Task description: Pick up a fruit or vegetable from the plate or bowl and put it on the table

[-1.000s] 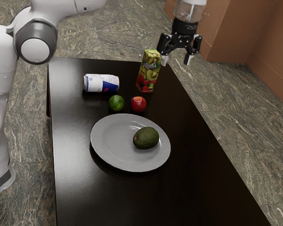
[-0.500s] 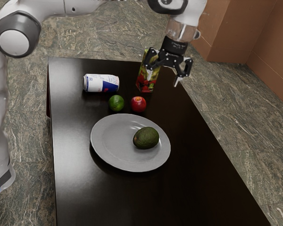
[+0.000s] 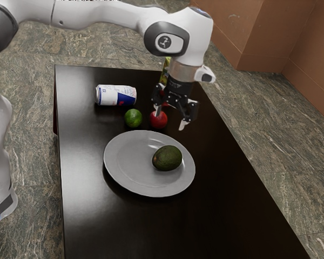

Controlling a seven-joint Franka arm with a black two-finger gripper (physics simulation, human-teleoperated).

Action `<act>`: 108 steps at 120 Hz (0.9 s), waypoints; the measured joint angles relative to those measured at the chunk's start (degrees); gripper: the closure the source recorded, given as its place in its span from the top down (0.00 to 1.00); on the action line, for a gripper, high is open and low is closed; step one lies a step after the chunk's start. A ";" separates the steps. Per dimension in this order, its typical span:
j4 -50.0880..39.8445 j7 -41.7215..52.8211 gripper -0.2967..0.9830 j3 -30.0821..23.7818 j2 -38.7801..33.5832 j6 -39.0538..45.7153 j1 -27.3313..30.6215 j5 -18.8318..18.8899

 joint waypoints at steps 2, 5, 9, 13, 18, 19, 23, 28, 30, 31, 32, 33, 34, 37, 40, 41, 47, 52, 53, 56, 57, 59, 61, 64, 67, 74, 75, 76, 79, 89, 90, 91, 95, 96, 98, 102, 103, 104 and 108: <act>-0.45 0.91 0.77 -0.07 -0.10 0.40 0.24 0.01; -0.94 2.23 0.77 -0.20 -0.23 0.97 0.38 0.01; -1.45 3.92 0.77 -0.73 -0.32 1.65 0.44 0.02; -1.94 5.52 0.77 -1.25 -0.40 2.23 0.26 0.03; -2.63 7.41 0.77 -1.75 -0.52 2.83 0.01 0.01; -2.75 7.77 0.77 -1.82 -0.53 2.93 -0.01 -0.01; -3.24 9.16 0.77 -2.13 -0.62 3.32 0.01 -0.11; -4.62 10.78 0.77 -2.42 -1.30 3.90 0.06 -0.22; -5.63 11.40 0.77 -2.60 -1.79 4.30 0.14 -0.27; -6.09 11.70 0.77 -2.68 -2.00 4.52 0.16 -0.29; -6.51 12.00 0.77 -2.76 -2.18 4.73 0.17 -0.32; -6.88 12.29 0.77 -2.83 -2.33 4.94 0.17 -0.33; -7.20 12.58 0.77 -2.92 -2.46 5.13 0.20 -0.36; -7.95 13.42 0.77 -3.17 -2.76 5.68 0.20 -0.44; -8.52 14.22 0.77 -3.45 -2.81 6.18 0.21 -0.73; -8.66 14.48 0.77 -3.52 -2.77 6.34 0.19 -0.82; -9.21 15.98 0.77 -3.79 -2.40 7.32 0.05 -1.29; -10.17 17.13 0.77 -4.23 -2.15 8.36 0.17 -1.63; -10.40 17.35 0.77 -4.32 -2.12 8.61 0.19 -1.69; -10.98 18.00 0.77 -4.50 -2.02 9.34 0.25 -1.86; -11.16 18.21 0.77 -4.54 -1.98 9.57 0.26 -1.91; -11.47 18.62 0.77 -4.62 -1.91 10.02 0.31 -2.00; -11.75 19.02 0.77 -4.67 -1.84 10.45 0.36 -2.08; -12.06 19.60 0.77 -4.72 -1.78 11.10 0.43 -2.18; -12.25 20.16 0.77 -4.76 -1.72 11.68 0.48 -2.27; -12.66 21.37 0.77 -4.75 -1.63 12.78 0.64 -2.41; -12.72 21.53 0.77 -4.74 -1.62 12.91 0.72 -2.42; -12.80 21.69 0.77 -4.74 -1.62 13.04 0.82 -2.43; -13.00 22.17 0.77 -4.74 -1.60 13.39 1.19 -2.45; -13.26 23.65 0.77 -4.69 -1.33 14.31 2.69 -2.46; -13.26 23.79 0.77 -4.67 -1.27 14.38 2.78 -2.45; -13.27 23.93 0.77 -4.65 -1.21 14.45 2.86 -2.44; -13.27 24.46 0.77 -4.60 -1.00 14.70 3.09 -2.38; -13.27 24.59 0.77 -4.60 -0.95 14.75 3.12 -2.37; -13.26 24.84 0.77 -4.58 -0.86 14.86 3.17 -2.34; -13.23 25.33 0.77 -4.58 -0.64 15.14 3.20 -2.27; -13.22 25.44 0.77 -4.57 -0.56 15.25 3.20 -2.25; -13.21 25.56 0.77 -4.57 -0.44 15.37 3.19 -2.24; -13.20 26.01 0.77 -4.59 -0.08 15.84 3.15 -2.19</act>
